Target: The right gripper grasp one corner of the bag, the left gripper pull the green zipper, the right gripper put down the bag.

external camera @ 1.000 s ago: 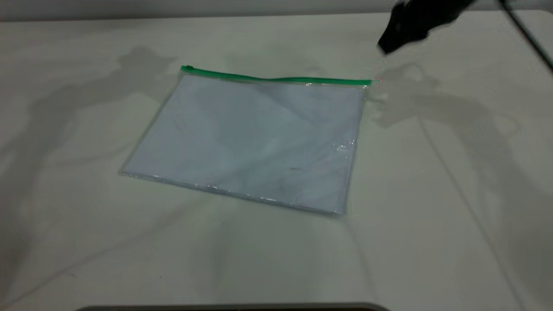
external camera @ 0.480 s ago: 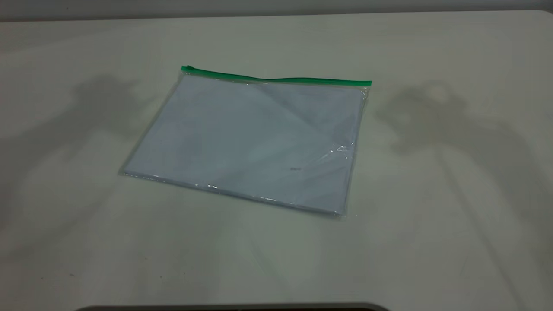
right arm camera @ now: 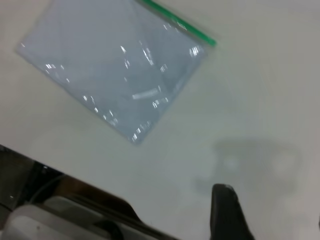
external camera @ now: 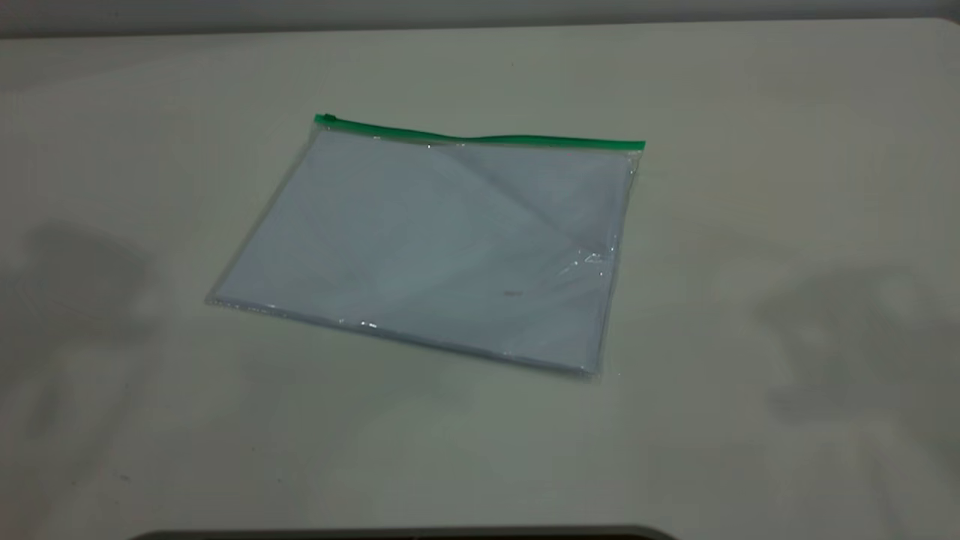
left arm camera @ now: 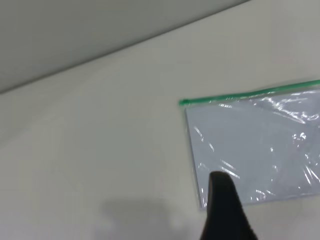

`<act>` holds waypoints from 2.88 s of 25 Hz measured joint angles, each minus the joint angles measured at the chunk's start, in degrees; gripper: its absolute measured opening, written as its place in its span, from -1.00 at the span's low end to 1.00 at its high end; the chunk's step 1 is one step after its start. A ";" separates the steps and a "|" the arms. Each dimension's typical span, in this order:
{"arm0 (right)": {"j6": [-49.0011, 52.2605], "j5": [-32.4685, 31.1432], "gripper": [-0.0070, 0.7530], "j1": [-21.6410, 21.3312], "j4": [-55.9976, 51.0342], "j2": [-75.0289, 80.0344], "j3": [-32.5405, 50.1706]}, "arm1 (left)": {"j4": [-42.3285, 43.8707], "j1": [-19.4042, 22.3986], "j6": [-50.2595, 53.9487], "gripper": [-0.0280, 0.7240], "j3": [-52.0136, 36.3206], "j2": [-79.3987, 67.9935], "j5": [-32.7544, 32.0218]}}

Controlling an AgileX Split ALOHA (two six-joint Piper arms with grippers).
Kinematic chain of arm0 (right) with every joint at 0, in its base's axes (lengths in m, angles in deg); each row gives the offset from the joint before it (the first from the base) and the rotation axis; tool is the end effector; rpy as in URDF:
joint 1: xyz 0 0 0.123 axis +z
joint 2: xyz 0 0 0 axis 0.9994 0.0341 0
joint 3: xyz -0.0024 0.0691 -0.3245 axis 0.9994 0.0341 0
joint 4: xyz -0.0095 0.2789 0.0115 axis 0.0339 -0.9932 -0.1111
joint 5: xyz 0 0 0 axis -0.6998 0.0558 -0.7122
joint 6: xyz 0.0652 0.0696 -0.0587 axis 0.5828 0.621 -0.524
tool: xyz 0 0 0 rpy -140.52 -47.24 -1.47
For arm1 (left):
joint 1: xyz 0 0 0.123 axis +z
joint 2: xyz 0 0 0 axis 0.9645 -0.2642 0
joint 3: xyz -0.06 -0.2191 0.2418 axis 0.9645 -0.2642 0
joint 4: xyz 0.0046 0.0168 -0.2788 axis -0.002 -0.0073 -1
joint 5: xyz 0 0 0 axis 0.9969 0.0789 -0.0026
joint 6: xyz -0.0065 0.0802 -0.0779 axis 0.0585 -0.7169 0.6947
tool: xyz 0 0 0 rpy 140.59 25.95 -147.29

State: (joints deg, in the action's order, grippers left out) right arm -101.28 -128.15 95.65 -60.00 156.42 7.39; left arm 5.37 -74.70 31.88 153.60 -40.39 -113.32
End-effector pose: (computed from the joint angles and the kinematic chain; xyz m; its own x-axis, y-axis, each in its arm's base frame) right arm 0.2528 0.0599 0.4201 -0.8111 -0.2671 -0.5203 -0.3786 0.9179 0.1190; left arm 0.3120 -0.0259 0.5052 -0.6233 0.2465 -0.7421 0.3358 0.9414 0.0306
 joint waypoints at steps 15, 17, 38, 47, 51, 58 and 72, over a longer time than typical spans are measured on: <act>15.49 3.68 0.24 0.00 13.43 -30.46 43.18 | 3.53 0.00 3.27 0.47 -49.65 22.66 0.00; 16.52 5.06 0.24 0.00 15.49 -34.41 46.14 | 3.75 0.00 3.38 0.47 -54.76 26.08 0.12; 18.97 7.09 0.24 0.00 18.49 -42.82 48.97 | 6.85 0.00 9.40 0.47 -70.28 60.97 3.03; 18.97 7.11 0.24 0.00 18.49 -45.00 48.97 | 6.85 0.00 9.58 0.47 -70.25 72.88 2.19; 18.97 7.11 0.24 -0.07 18.49 -51.85 48.97 | 6.85 0.00 9.58 0.47 -70.25 76.13 1.95; 18.97 6.72 0.24 -0.13 18.44 -67.36 48.97 | 6.85 0.00 9.58 0.47 -70.25 80.99 1.68; 18.97 6.12 0.24 -2.72 18.27 -72.66 48.97 | 6.85 0.00 9.58 0.47 -70.25 81.56 1.45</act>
State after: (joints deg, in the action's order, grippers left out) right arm -82.31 -122.03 92.93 -41.72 83.76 56.36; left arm 12.22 -74.70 41.46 83.34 41.17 -111.87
